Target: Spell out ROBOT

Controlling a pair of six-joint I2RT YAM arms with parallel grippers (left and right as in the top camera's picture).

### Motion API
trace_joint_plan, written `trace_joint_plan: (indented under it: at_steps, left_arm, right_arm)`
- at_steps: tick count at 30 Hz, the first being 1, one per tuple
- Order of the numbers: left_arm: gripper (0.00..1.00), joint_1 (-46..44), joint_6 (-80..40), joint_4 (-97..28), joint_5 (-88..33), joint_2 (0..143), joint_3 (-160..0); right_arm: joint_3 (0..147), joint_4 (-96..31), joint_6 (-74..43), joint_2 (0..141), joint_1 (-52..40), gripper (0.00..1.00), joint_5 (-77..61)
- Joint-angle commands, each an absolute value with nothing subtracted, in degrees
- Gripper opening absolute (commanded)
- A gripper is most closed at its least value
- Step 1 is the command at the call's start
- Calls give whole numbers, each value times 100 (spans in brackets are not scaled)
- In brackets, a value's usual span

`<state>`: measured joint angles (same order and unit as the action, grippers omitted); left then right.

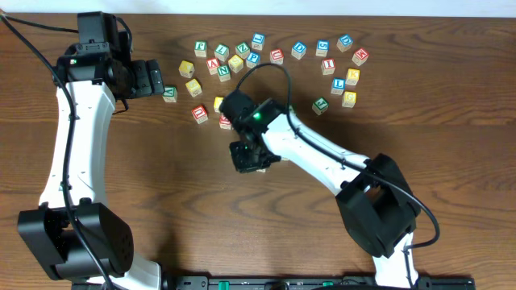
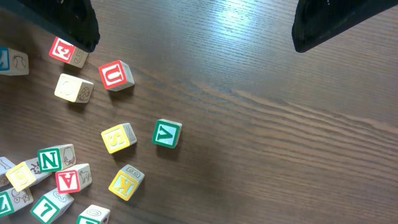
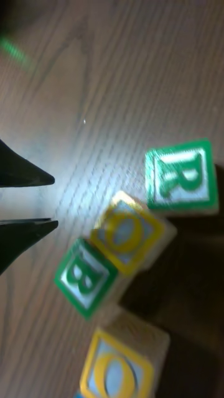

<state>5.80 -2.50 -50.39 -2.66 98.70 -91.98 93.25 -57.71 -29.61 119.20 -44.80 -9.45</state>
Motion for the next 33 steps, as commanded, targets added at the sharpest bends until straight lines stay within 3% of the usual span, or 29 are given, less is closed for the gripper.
trace_joint_plan:
  at_steps: [1, 12, 33]
  left_arm:
    - [98, 587, -172, -5050, -193, 9859, -9286]
    - [98, 589, -172, -5050, -193, 9859, -9286]
    - [98, 587, -172, -5048, -193, 9859, -9286]
  right_arm:
    - [9249, -5743, -3234, 11896, -4672, 11, -1103]
    - [9249, -6073, -3282, 12342, -4722, 7, -998]
    - [9249, -5863, -2899, 12346, -4388, 9, -305]
